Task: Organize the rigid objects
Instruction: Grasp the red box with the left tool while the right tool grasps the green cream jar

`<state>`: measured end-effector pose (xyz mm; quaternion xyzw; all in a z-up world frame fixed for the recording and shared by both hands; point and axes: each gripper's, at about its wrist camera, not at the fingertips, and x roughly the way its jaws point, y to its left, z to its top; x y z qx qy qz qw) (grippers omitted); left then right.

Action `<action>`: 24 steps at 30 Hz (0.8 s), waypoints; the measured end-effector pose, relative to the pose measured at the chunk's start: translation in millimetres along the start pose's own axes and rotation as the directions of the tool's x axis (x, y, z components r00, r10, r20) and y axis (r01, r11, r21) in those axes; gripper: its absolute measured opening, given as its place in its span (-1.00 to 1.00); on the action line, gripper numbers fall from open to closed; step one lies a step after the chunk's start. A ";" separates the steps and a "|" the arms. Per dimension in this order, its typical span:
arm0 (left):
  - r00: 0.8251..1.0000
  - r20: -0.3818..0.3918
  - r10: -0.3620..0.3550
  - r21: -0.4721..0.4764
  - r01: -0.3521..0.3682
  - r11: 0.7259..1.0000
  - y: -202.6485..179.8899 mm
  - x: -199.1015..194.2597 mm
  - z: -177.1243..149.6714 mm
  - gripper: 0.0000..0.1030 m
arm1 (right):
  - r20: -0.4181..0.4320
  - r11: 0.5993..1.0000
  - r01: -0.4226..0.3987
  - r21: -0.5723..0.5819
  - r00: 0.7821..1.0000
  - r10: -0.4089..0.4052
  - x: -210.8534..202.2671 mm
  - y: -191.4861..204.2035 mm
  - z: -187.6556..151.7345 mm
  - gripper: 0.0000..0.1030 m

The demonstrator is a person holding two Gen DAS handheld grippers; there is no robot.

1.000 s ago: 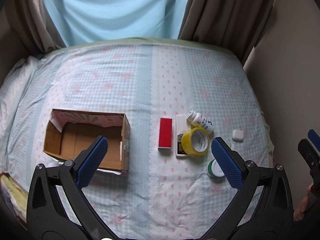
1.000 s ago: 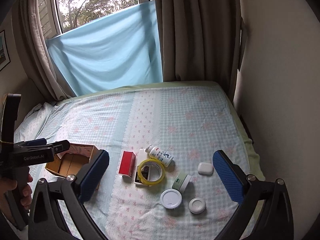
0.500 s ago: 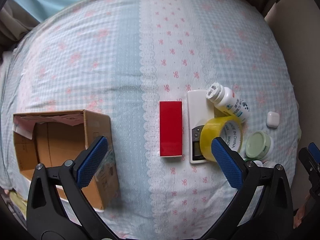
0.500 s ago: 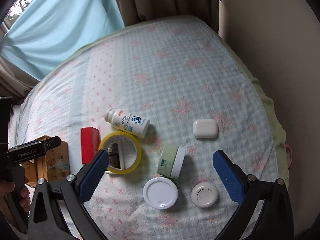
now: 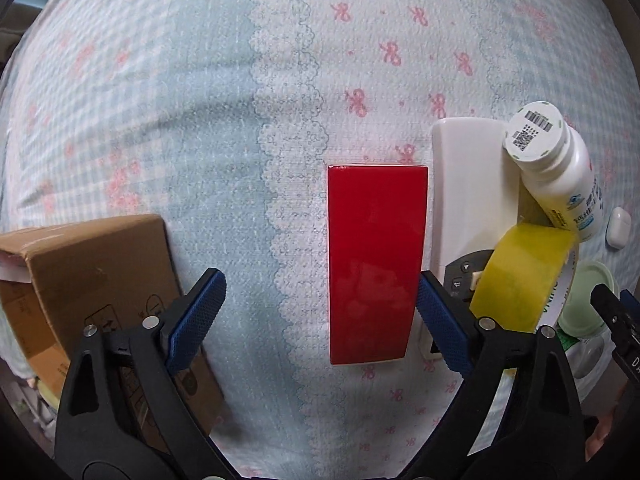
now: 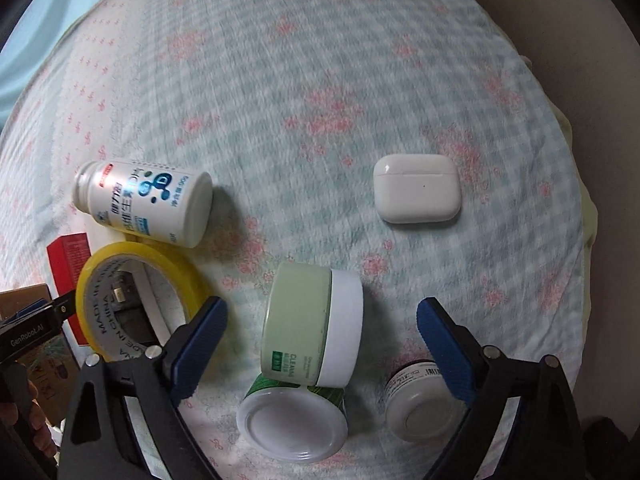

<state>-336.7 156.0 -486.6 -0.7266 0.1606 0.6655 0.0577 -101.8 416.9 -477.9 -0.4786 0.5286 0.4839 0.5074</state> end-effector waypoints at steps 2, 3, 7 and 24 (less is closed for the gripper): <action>1.000 -0.017 0.004 0.009 -0.004 1.000 -2.4 6.4 3.4 0.74 | -0.035 1.000 0.006 0.002 0.999 -0.006 6.9 0.7 1.7 0.72; 1.000 -0.024 0.004 0.013 -0.003 1.000 -3.6 9.2 4.4 0.72 | -0.049 1.000 0.008 0.005 0.999 -0.007 9.5 0.9 2.4 0.67; 0.998 -0.056 -0.017 0.009 0.018 1.000 -7.5 20.3 6.6 0.46 | -0.081 1.000 0.007 0.014 0.997 -0.006 17.5 0.1 3.6 0.43; 0.999 -0.003 -0.051 0.092 0.051 0.994 -8.4 14.9 -2.7 -0.25 | -0.119 0.986 -0.059 0.157 0.990 0.079 26.8 -19.5 -20.1 -0.23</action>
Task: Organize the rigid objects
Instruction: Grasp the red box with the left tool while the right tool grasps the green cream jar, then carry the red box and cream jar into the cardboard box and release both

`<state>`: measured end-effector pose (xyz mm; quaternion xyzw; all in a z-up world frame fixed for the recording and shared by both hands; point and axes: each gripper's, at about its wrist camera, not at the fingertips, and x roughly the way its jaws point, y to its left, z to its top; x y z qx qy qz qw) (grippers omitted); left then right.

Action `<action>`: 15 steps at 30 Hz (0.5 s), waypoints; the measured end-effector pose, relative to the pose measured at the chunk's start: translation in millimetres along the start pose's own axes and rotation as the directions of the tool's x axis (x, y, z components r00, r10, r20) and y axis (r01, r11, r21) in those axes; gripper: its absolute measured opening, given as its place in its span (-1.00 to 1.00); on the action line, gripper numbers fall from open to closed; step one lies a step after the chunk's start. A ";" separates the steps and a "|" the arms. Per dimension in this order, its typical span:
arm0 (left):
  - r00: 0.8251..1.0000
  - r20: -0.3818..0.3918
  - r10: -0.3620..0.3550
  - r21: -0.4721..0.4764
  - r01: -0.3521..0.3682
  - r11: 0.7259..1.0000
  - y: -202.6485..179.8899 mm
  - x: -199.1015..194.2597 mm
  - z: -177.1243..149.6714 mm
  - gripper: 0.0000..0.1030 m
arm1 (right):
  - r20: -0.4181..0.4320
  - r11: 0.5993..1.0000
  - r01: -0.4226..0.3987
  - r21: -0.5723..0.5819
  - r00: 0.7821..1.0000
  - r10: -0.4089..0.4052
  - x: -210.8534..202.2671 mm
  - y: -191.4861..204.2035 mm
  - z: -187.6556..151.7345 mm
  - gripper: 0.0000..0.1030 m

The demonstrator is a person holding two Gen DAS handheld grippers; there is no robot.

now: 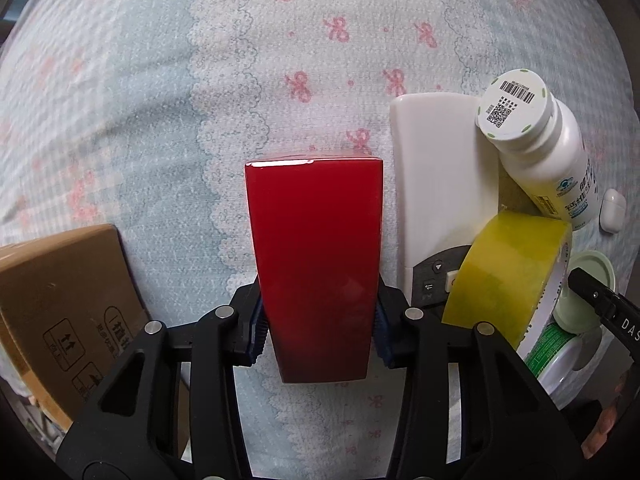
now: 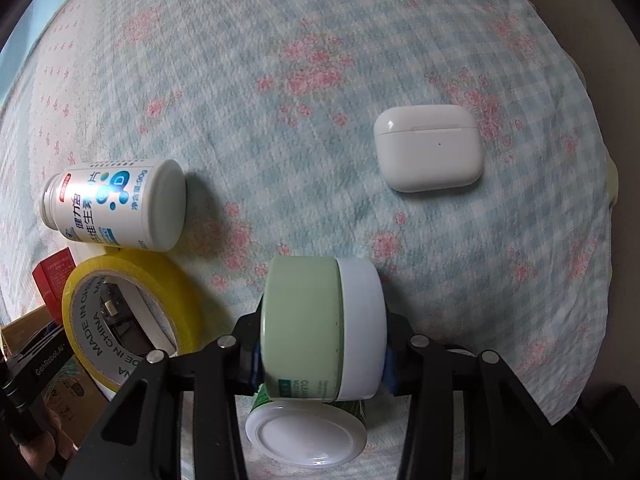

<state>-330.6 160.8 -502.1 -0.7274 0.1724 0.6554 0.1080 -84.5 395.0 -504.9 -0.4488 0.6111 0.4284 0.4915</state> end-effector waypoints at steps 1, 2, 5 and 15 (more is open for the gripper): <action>1.000 0.013 -0.001 0.004 0.001 1.000 2.6 -6.3 -3.4 -0.26 | 0.005 1.000 -0.007 0.005 1.000 0.007 -0.3 -0.9 -2.5 -0.23; 1.000 0.025 -0.003 0.002 0.003 1.000 4.4 -9.8 -4.5 -0.26 | 0.013 1.000 -0.014 0.007 1.000 0.014 -1.0 -1.8 -5.0 -0.23; 0.999 0.049 -0.012 0.005 0.011 1.000 9.1 -19.6 -6.7 -0.26 | 0.035 0.999 -0.031 0.021 0.999 0.030 -4.7 -3.8 -11.4 -0.23; 0.988 0.144 -0.050 0.035 0.045 0.998 21.4 -75.0 -25.3 -0.26 | 0.161 0.997 -0.075 0.015 0.984 0.072 -43.7 -1.6 -35.8 -0.23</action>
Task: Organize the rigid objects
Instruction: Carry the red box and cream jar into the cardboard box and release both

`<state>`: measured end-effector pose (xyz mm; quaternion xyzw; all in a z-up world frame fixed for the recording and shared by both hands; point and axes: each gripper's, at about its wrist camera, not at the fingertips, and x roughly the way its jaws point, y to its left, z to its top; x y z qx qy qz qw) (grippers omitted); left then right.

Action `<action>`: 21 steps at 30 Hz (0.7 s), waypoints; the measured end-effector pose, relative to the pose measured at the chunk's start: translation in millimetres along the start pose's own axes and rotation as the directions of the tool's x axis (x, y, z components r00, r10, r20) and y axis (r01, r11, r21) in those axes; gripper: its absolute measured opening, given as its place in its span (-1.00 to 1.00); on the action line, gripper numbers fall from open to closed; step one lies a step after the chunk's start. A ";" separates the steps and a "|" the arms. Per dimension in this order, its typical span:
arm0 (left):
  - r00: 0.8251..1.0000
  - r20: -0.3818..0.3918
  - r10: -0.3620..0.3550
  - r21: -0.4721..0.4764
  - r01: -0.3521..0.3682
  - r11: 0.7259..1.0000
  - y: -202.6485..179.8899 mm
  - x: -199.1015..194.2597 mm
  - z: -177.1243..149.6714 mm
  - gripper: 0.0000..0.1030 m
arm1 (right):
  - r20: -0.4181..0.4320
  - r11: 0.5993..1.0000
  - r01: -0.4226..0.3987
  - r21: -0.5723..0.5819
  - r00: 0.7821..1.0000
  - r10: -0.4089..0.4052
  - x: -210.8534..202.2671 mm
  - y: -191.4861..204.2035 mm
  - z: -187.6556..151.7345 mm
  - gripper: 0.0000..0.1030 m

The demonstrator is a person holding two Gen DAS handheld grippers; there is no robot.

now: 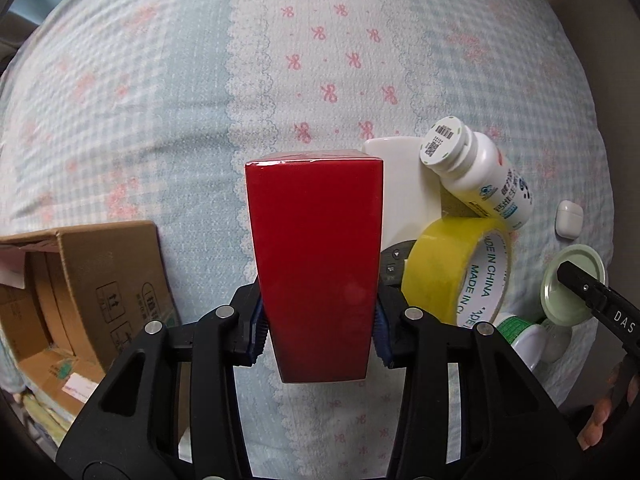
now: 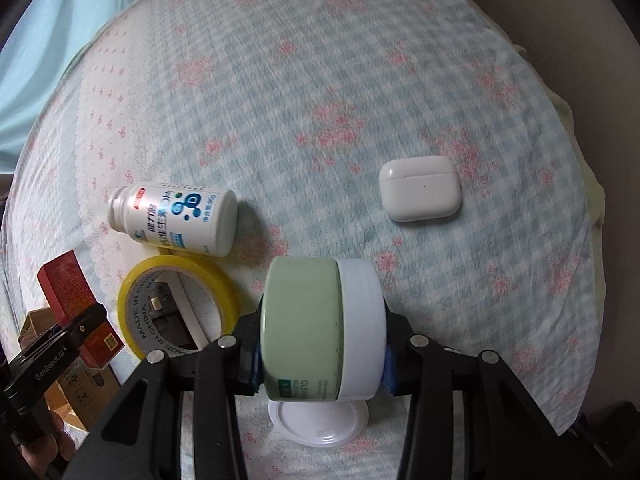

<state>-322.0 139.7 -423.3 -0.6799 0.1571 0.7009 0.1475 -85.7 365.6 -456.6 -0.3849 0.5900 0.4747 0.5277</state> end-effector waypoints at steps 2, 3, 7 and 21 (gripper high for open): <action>1.000 0.024 -0.008 0.005 0.008 1.000 5.2 -24.0 -3.4 -0.26 | 0.025 1.000 -0.011 0.000 1.000 0.011 -13.5 2.9 -5.9 -0.23; 0.999 0.040 -0.011 0.004 0.011 1.000 5.1 -43.7 -1.4 -0.26 | 0.036 1.000 -0.015 -0.006 0.999 0.015 -21.0 4.4 -9.1 -0.23; 0.995 0.091 -0.035 -0.016 0.036 0.999 -3.3 -92.4 -18.8 -0.26 | 0.081 0.999 -0.037 -0.032 0.996 0.039 -71.1 29.7 29.0 -0.23; 0.972 0.233 -0.013 -0.147 0.049 0.988 97.9 -197.2 -82.2 -0.26 | 0.183 0.966 -0.076 -0.247 0.975 0.123 -149.5 140.7 -23.0 -0.23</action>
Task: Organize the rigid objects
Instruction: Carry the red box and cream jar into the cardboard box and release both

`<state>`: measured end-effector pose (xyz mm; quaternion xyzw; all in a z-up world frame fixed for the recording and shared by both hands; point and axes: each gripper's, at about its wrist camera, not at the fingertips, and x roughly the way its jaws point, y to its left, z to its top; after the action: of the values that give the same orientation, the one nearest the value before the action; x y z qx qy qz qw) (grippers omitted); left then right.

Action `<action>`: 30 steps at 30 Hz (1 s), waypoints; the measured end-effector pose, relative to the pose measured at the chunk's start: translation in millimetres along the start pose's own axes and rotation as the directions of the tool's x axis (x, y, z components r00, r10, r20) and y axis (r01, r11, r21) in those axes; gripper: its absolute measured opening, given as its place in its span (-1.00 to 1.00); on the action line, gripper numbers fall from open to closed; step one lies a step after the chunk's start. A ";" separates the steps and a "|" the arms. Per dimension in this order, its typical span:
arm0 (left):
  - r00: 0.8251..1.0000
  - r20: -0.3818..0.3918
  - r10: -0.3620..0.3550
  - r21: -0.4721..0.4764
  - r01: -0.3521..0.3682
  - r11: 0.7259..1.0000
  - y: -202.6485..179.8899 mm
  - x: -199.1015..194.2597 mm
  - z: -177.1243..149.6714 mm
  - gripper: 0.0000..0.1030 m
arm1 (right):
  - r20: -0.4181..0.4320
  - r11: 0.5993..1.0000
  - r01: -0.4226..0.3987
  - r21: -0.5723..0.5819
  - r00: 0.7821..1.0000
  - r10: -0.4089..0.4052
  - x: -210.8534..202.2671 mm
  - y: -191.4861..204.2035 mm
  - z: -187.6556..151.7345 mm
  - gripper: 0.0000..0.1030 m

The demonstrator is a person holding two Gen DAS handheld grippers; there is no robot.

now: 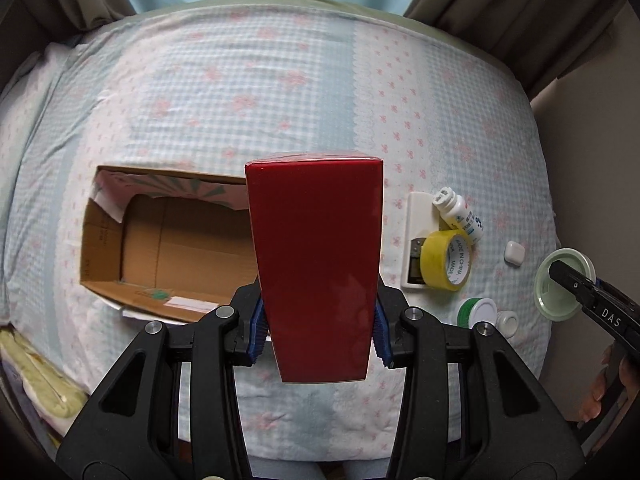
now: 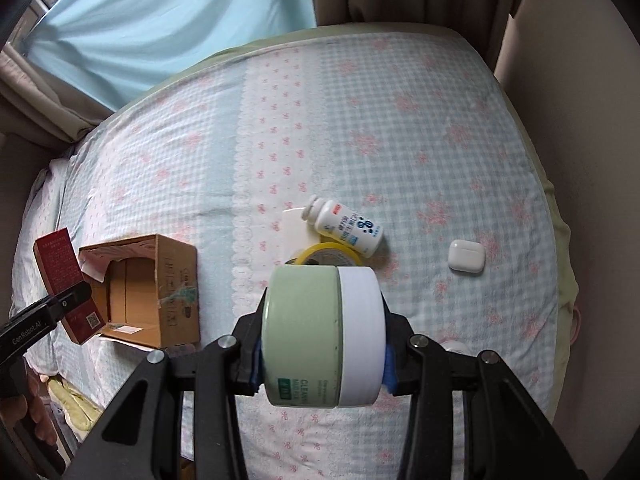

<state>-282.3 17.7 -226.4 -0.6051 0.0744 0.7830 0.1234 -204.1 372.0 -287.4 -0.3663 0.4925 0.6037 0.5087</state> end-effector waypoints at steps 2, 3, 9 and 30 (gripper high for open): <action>1.000 0.007 0.008 -0.001 -0.008 1.000 26.4 -1.9 2.2 -0.26 | 0.006 1.000 -0.010 -0.025 1.000 0.010 -3.8 26.4 -2.3 -0.23; 1.000 0.011 0.014 -0.001 -0.014 1.000 39.5 -4.1 2.0 -0.26 | 0.005 0.999 -0.014 -0.035 1.000 0.014 -3.9 39.7 -3.4 -0.23; 1.000 -0.013 0.025 0.036 -0.024 0.999 119.8 1.6 5.7 -0.26 | -0.015 0.999 -0.036 -0.012 0.999 0.035 3.3 122.3 -11.6 -0.23; 0.975 -0.223 0.016 0.283 0.048 0.958 244.9 127.9 37.3 -0.26 | -0.184 0.994 0.018 0.110 0.983 0.003 140.6 308.3 -15.2 -0.23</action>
<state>-416.6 -193.9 -348.5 -0.6653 0.1954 0.6901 0.2070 -535.7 393.8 -355.4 -0.3934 0.5689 0.5368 0.4831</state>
